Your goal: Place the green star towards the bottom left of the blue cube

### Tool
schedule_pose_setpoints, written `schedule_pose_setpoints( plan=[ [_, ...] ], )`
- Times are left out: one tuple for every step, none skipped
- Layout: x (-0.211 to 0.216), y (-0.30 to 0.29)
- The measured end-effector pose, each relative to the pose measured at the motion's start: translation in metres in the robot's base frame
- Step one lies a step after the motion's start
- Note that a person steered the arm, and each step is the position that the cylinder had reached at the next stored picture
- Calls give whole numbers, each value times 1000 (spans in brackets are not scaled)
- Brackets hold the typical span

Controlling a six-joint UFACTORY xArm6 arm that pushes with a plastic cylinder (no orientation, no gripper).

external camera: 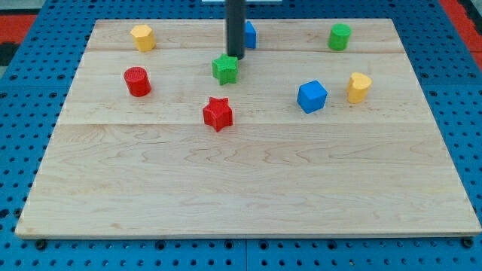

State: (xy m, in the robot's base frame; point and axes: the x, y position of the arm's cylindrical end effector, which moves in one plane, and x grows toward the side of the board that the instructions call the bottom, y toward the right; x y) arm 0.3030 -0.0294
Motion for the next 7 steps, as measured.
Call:
schedule_pose_setpoints(
  plan=[
    [29,-15],
    [36,-7],
    [34,-55],
    [12,-54],
    [13,-120],
    [1,-140],
    [27,-141]
  ],
)
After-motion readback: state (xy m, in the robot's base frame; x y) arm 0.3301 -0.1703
